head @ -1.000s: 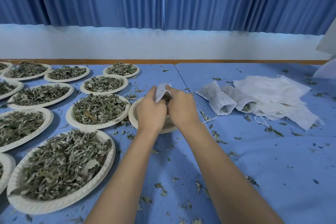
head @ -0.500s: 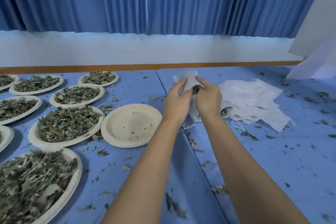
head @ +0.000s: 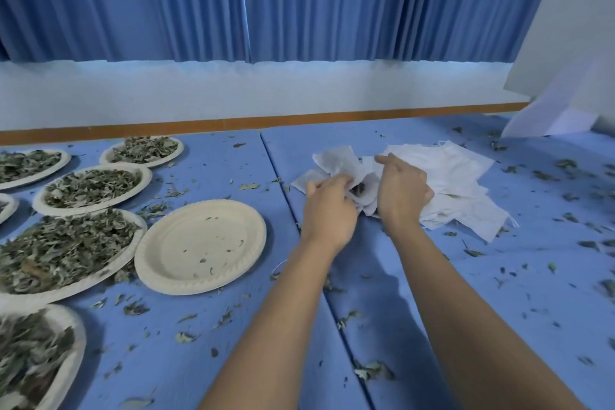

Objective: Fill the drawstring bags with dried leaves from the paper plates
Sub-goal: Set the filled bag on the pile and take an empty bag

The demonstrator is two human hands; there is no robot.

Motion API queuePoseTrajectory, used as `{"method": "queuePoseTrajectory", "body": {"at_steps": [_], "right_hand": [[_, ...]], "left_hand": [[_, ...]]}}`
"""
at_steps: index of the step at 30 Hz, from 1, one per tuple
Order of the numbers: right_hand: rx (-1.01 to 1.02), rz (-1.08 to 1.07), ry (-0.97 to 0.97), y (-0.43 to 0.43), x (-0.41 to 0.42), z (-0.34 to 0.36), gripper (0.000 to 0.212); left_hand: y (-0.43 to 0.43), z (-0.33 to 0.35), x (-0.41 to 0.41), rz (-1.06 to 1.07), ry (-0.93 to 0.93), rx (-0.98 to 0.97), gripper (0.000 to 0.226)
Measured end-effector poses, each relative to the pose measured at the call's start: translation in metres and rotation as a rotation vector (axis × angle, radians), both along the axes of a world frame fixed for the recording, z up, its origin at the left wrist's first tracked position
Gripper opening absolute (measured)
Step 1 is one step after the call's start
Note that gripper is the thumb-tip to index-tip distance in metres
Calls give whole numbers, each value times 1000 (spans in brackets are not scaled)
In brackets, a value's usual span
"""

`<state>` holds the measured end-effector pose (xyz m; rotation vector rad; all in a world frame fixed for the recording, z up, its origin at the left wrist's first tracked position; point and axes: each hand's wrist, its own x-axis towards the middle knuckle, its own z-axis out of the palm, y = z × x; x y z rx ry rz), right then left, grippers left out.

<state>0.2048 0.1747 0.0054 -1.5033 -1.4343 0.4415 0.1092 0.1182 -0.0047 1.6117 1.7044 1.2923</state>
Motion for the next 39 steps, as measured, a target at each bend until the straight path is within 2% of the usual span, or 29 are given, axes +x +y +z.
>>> {"method": "queuePoseTrajectory", "body": {"at_steps": [1, 2, 6, 8, 10, 13, 17, 22, 26, 30, 34, 36, 39], "right_hand": [[22, -29, 59, 1, 3, 3, 43], [-4, -51, 9, 4, 7, 4, 40], [-330, 26, -487, 26, 24, -1, 41], [-466, 76, -594, 31, 28, -10, 43], [-435, 63, -612, 32, 31, -19, 38], [-185, -44, -412, 29, 31, -27, 26], [33, -137, -183, 26, 32, -26, 29], [70, -156, -39, 23, 34, -20, 54], [109, -233, 46, 19, 35, -15, 41], [309, -80, 360, 3, 23, 3, 26], [448, 100, 433, -26, -7, 35, 17], [436, 248, 492, -42, -29, 49, 20], [257, 429, 585, -63, -66, 57, 21]], "left_hand": [[0, 1, -1, 52, 3, 58, 52], [2, 3, -2, 94, 9, 114, 52], [6, 10, 3, 131, -9, 238, 47], [5, 13, 8, 131, -55, 262, 44], [4, 14, 11, 122, -78, 262, 42], [3, 12, 13, 124, -105, 256, 42], [6, 8, 11, 172, -124, 259, 40], [5, 6, 8, 189, -208, 255, 39], [1, 4, 5, 188, -226, 264, 42], [-5, 10, -2, 219, -322, 235, 39], [-25, 22, -25, 214, -269, 251, 27], [-38, 29, -42, 211, -331, 213, 21], [-65, 38, -69, 173, -567, 28, 22]]}}
